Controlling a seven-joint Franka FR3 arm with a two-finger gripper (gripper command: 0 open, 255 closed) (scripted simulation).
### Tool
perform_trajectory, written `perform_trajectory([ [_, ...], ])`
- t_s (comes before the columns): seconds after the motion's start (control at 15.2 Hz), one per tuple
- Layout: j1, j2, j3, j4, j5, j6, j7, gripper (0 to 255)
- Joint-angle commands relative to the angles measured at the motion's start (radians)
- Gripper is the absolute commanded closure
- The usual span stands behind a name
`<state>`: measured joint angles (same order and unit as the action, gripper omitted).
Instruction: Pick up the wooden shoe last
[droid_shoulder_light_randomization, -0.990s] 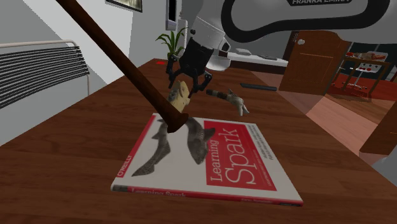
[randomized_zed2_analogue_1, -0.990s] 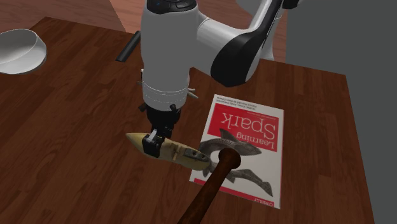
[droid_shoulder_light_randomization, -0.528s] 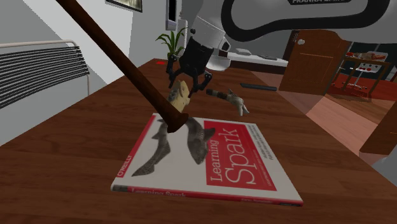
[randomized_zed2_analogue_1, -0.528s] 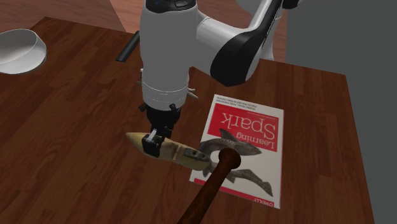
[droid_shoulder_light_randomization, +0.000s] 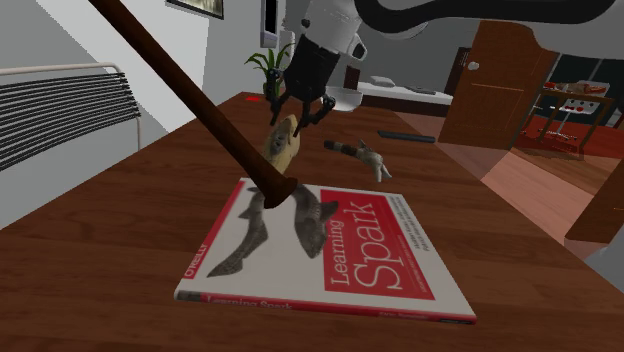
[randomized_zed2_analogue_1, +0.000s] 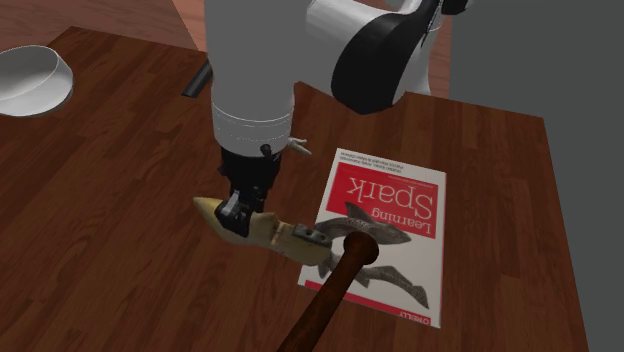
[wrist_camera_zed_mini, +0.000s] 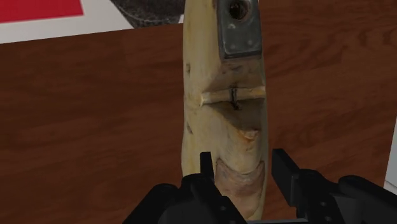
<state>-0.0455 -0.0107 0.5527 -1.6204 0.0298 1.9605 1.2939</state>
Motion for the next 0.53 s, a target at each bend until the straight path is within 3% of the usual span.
perform_trajectory([
  [0.0,0.003,0.01,0.003,0.04,-0.007,-0.03,0.006,255],
  [0.46,0.008,0.037,0.007,0.139,-0.025,-0.107,0.018,255],
])
